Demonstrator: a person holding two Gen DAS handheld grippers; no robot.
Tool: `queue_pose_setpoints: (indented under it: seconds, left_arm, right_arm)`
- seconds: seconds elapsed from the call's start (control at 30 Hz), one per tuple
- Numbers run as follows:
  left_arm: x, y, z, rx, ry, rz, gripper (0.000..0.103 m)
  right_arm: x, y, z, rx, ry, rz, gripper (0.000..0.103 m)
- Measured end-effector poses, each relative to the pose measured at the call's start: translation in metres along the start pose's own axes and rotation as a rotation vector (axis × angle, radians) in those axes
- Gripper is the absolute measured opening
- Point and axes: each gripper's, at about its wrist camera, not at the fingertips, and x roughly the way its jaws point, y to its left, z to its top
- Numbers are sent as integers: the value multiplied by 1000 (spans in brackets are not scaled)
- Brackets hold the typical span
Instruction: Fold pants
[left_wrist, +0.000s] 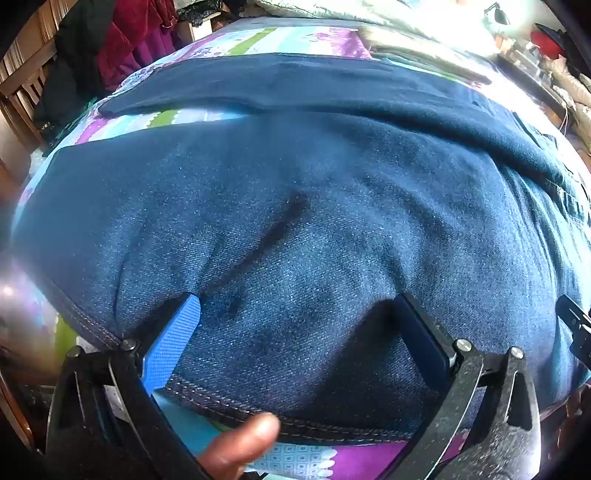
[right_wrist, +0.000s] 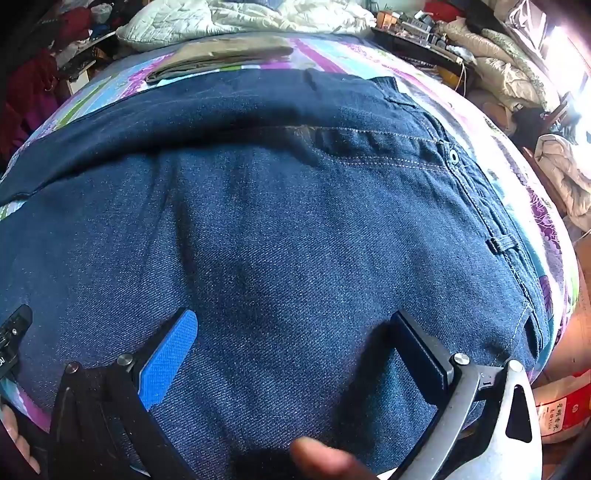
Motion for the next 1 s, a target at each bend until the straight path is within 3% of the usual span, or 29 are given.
queue_pose_setpoints:
  seconds: [0.07, 0.13, 0.27, 0.33, 1.0]
  left_arm:
    - [1, 1, 1, -3, 0, -5, 103]
    - [2, 2, 3, -6, 5, -9, 103]
    - [-3, 5, 0, -1, -7, -4, 103]
    - [-1, 2, 1, 3, -13, 0, 103]
    - [-4, 0, 0, 0, -26, 4, 103]
  right_arm:
    - [2, -1, 4, -1, -4, 6, 103]
    - [-11, -7, -1, 9, -61, 12, 103]
    - [-9, -10, 14, 12, -21, 12, 103]
    - [-10, 2, 2, 7, -59, -14, 103]
    - [-12, 2, -3, 6, -105, -25, 103]
